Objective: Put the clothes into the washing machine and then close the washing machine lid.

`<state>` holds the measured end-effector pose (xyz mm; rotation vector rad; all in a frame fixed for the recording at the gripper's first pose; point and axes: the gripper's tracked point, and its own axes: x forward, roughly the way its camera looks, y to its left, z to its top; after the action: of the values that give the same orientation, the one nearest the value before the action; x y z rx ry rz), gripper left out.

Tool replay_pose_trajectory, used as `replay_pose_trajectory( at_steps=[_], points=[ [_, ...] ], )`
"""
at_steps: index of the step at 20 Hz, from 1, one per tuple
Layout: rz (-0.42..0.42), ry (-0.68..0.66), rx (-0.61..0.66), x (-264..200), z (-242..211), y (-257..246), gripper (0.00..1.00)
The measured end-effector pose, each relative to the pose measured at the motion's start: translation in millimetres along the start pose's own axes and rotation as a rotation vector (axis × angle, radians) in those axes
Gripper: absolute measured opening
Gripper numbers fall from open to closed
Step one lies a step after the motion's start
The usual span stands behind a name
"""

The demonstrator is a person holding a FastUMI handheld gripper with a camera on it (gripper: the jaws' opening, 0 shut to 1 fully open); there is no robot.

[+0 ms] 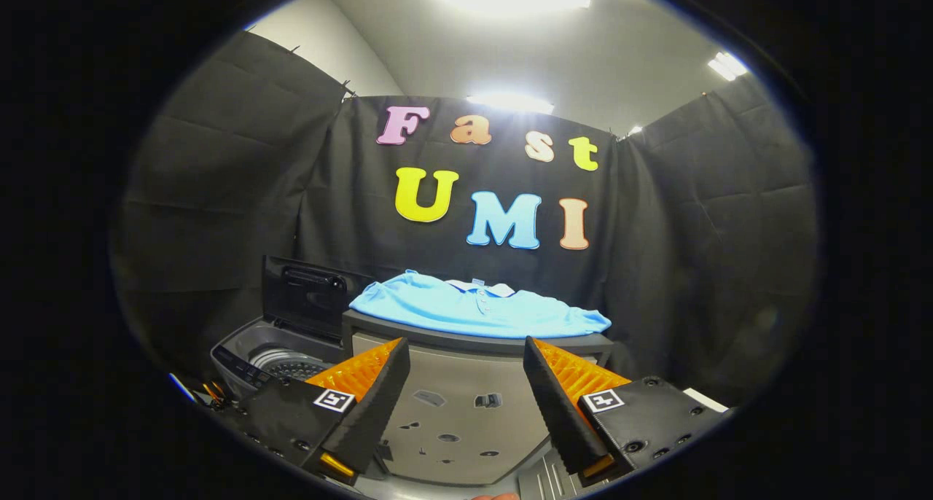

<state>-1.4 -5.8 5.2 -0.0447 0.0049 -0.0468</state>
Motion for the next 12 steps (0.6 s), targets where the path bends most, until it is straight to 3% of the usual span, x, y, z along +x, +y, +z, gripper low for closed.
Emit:
replay_pose_trajectory(
  at_steps=[6,12],
  points=[
    [-0.014,0.001,-0.005,27,18,-9,0.97],
    [-0.033,0.088,0.088,91,39,-31,0.97]
  ],
)
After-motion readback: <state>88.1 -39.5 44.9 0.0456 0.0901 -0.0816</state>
